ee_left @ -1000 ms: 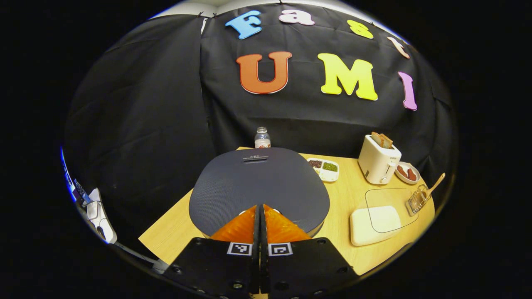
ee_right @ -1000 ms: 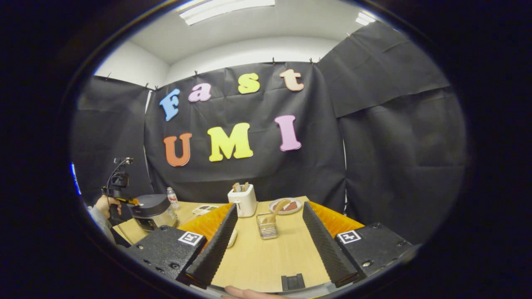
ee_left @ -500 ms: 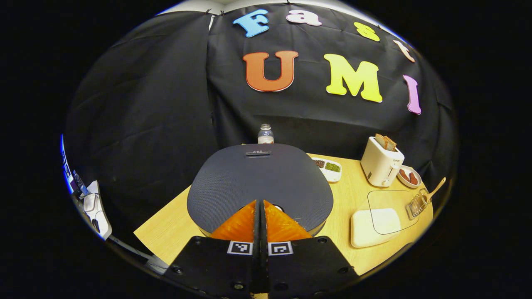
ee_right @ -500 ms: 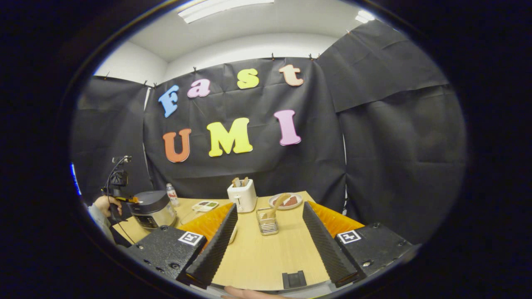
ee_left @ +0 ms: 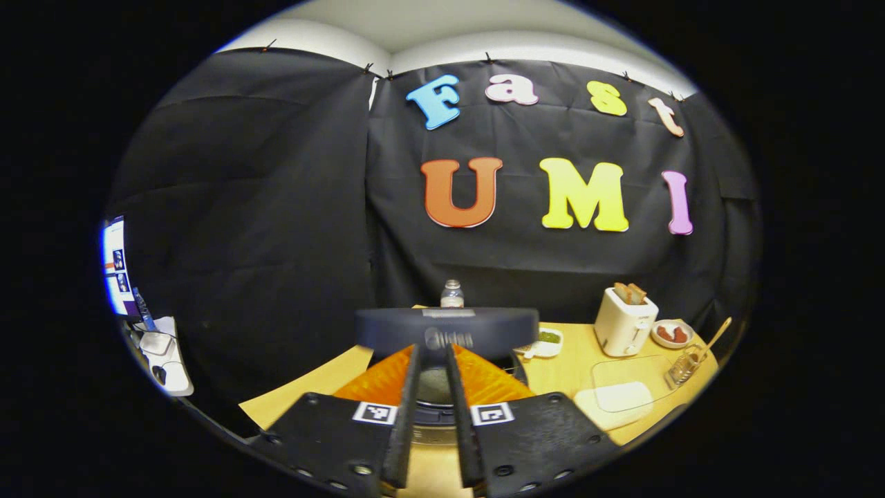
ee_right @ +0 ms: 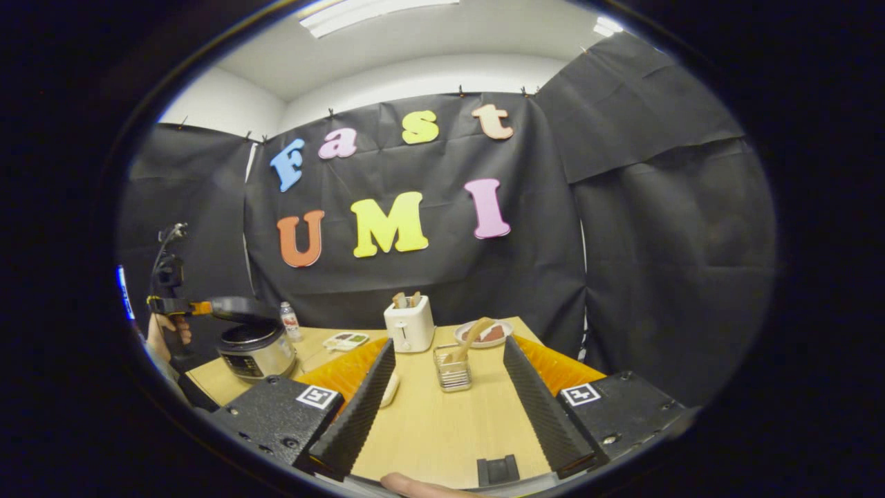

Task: Close the left gripper, press the button to open the rice cooker; take a wooden spoon from the chopstick holder with the right hand, scoop a spoonful of rice and pour it into the rice cooker, then put the wooden spoon back into the chopstick holder.

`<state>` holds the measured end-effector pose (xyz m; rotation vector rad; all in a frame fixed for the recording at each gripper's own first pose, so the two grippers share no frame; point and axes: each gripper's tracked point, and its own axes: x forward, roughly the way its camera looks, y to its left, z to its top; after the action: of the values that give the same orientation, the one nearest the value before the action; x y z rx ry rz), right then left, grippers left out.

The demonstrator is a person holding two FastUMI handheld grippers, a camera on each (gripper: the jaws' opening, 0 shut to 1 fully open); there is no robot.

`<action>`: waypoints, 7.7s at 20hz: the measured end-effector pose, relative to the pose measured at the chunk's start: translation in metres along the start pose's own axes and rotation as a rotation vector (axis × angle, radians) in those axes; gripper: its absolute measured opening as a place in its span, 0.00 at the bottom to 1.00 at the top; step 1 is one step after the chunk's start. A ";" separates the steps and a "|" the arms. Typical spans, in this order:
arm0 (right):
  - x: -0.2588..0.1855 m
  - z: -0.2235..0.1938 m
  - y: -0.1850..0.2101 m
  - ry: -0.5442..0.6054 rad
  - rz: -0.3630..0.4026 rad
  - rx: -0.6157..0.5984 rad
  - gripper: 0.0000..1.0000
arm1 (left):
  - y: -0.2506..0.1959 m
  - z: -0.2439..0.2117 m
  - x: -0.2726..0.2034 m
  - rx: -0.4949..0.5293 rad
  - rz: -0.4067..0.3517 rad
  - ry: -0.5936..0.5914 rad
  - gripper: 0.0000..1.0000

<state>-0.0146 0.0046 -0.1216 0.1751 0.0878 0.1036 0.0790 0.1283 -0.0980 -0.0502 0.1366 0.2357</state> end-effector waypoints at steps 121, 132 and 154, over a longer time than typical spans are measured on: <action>0.243 -0.034 0.291 0.309 0.412 1.022 0.10 | 0.053 -0.082 -0.207 0.035 -0.215 -0.031 0.95; 0.246 -0.009 0.411 0.288 0.473 0.945 0.10 | 0.067 -0.076 -0.220 0.021 -0.191 -0.046 0.95; 0.248 -0.035 0.543 0.175 0.471 0.301 0.10 | 0.111 -0.067 -0.231 -0.014 -0.139 -0.087 0.94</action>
<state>0.1756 0.5699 -0.0787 0.4861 0.2361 0.5779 -0.1786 0.1787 -0.1358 -0.0633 0.0445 0.1001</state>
